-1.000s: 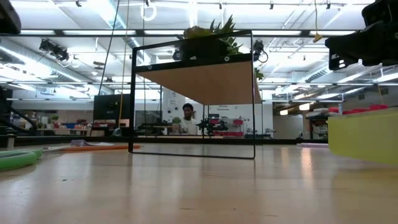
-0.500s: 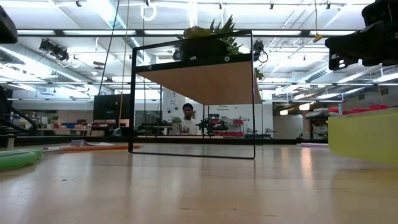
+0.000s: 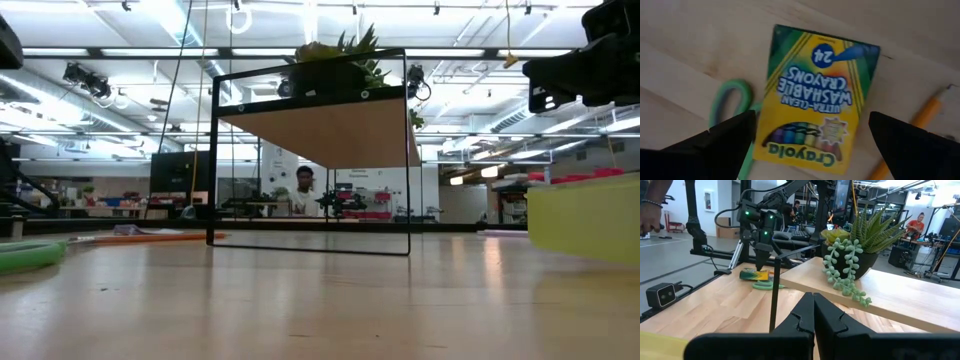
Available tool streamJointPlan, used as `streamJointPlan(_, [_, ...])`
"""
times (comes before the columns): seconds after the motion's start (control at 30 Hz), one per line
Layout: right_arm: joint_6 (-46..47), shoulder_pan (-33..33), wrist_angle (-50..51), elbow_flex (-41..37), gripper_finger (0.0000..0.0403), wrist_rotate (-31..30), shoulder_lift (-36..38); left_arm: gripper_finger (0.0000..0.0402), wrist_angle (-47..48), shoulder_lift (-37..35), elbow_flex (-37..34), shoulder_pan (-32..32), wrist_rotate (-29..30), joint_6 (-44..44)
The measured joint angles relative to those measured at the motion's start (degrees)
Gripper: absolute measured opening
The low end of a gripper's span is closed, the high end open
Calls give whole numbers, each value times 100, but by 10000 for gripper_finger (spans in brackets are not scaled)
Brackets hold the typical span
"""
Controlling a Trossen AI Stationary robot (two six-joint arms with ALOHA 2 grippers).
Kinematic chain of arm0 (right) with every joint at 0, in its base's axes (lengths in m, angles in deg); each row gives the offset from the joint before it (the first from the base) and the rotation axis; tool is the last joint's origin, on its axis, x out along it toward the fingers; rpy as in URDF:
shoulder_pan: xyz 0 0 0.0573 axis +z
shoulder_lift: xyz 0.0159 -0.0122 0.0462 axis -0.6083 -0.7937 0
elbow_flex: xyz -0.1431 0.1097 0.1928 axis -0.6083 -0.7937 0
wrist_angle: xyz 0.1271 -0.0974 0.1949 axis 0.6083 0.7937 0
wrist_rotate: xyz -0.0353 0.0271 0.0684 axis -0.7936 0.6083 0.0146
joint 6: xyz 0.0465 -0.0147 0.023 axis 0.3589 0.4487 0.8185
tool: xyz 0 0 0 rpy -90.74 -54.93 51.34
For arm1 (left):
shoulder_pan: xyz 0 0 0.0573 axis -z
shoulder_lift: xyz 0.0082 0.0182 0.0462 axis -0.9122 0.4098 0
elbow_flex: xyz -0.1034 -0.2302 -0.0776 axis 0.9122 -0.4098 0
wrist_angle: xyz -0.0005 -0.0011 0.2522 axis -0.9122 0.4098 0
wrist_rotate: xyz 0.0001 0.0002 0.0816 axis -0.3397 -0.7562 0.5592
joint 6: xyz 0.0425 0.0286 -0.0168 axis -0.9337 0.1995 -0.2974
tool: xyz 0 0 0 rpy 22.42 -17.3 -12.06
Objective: Pack school essentials
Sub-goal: Put the yellow crayon box into the yellow supply box
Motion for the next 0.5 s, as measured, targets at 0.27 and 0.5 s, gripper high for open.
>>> streamJointPlan(0.27, [0, 0, 0, 0, 7, 0, 0, 400, -41, 43, -15, 235, 131, -446])
streamJointPlan(0.5, [0, 0, 0, 0, 7, 0, 0, 400, -142, 79, -20, 301, 432, -756])
